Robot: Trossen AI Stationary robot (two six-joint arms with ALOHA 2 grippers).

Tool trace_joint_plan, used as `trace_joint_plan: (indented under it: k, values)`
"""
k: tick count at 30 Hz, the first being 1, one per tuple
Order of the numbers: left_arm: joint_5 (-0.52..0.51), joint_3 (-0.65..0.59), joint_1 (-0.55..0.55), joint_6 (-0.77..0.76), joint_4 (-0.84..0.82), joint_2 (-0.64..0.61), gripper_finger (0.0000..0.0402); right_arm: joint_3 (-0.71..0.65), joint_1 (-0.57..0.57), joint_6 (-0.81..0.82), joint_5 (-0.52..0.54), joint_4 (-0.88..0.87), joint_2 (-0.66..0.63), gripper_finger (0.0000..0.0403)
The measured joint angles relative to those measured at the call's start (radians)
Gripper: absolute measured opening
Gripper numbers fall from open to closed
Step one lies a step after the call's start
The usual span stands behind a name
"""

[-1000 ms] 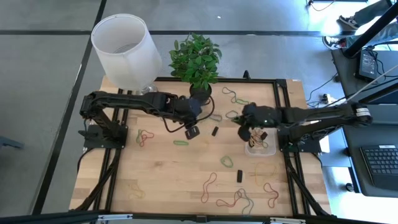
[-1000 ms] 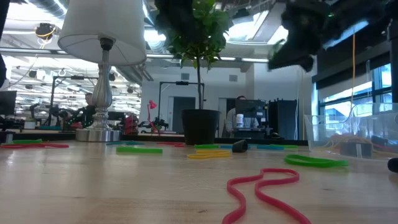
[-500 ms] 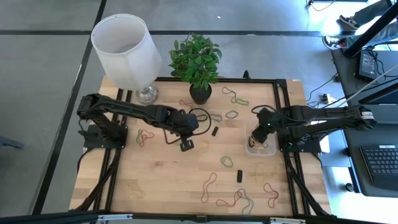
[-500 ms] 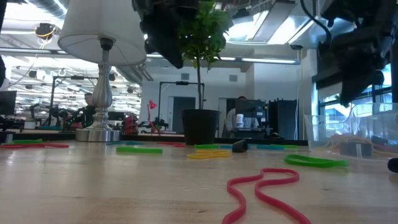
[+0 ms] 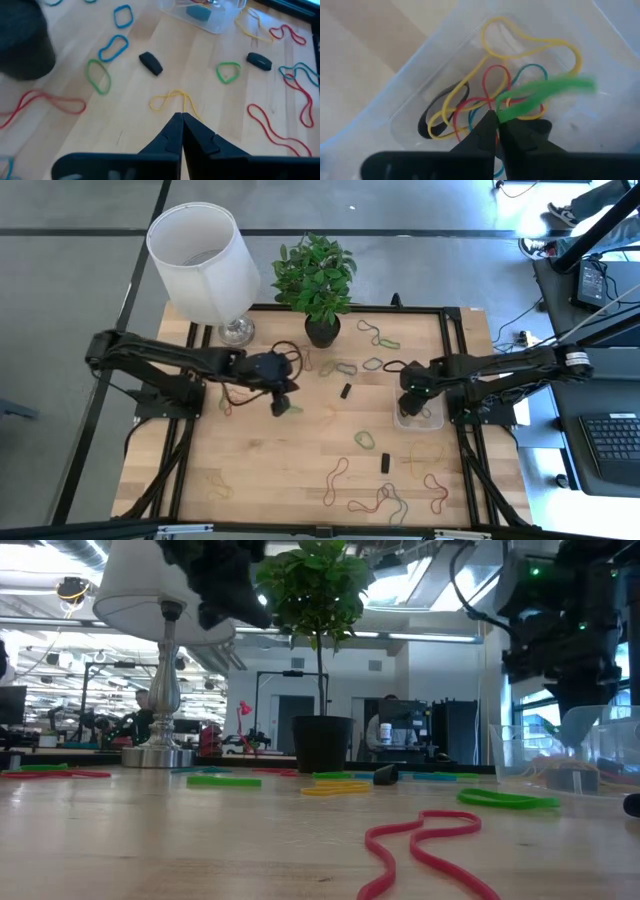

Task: Pick and place rubber bands into bin
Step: Put the green rubber band into the transparent bin

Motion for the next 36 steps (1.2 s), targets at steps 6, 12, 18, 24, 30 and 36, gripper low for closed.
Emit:
trace_joint_plan:
  k: [6,12,18,24,30,36]
  values:
    - [-0.006,-0.058,-0.025,0.004,-0.001,-0.096,0.0001,0.000,0.000,0.048,0.010,0.030,-0.007,0.0078]
    - [-0.007,-0.102,-0.031,0.047,-0.032,-0.181,0.0002,0.000,0.000,0.131,0.007,0.029,-0.015,0.0135]
    - [0.000,-0.139,-0.031,0.090,-0.075,-0.268,0.0002,0.001,0.000,0.217,0.006,0.014,-0.015,0.0171]
    - [0.000,-0.141,-0.030,0.150,-0.147,-0.334,0.0002,0.006,0.000,0.320,-0.014,0.009,-0.015,0.0172]
    - [-0.006,-0.141,-0.030,0.280,-0.168,-0.367,0.0002,0.095,0.023,0.371,-0.001,-0.046,-0.015,0.0121]
    - [-0.006,-0.141,-0.030,0.444,-0.172,-0.368,0.0003,0.235,0.059,0.396,0.007,-0.210,-0.015,0.0014]
